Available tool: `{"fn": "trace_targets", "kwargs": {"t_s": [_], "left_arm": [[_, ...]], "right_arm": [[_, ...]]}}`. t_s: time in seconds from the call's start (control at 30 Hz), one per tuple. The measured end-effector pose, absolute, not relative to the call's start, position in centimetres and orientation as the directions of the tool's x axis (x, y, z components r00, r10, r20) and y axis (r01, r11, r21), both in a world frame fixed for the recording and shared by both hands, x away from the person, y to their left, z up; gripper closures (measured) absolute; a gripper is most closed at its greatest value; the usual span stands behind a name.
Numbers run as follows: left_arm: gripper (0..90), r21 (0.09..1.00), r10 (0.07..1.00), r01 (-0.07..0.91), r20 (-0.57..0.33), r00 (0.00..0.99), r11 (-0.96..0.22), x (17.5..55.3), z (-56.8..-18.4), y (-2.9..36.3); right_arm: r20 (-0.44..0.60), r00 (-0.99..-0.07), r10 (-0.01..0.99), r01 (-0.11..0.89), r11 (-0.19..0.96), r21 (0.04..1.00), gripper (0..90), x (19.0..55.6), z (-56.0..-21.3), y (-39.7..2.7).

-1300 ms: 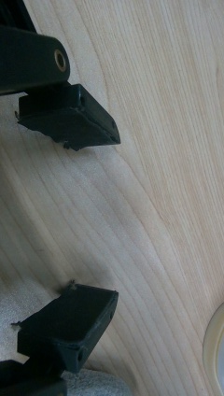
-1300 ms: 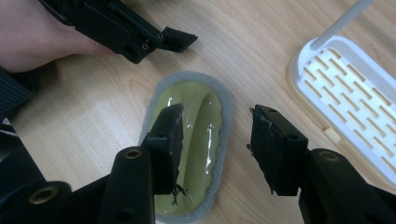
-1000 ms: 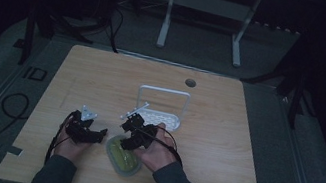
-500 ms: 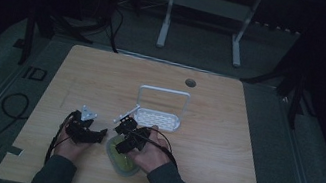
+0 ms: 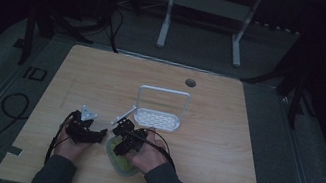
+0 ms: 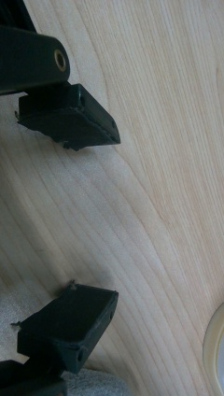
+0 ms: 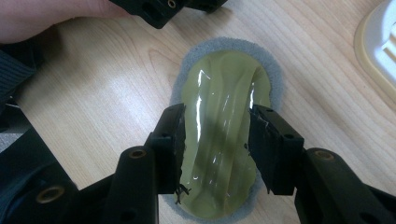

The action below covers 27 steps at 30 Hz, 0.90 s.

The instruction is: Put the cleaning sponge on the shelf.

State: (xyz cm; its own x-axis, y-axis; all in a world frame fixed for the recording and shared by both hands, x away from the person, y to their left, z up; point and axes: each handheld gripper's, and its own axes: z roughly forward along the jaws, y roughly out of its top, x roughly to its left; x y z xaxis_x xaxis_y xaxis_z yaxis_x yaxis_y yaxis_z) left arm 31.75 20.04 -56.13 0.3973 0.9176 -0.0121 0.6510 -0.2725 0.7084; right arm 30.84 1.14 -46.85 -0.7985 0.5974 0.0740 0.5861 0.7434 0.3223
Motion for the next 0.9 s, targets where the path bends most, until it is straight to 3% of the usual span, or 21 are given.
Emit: {"fn": "trace_targets", "kwargs": {"t_s": [0.9], "left_arm": [[21.5,0.709,0.918,0.651,-0.013,0.397,-0.271,31.8,-56.1,20.0]], "right_arm": [[0.066,-0.783,0.619,0.615,0.754,0.229,59.2,31.1,-48.2,1.9]]}}
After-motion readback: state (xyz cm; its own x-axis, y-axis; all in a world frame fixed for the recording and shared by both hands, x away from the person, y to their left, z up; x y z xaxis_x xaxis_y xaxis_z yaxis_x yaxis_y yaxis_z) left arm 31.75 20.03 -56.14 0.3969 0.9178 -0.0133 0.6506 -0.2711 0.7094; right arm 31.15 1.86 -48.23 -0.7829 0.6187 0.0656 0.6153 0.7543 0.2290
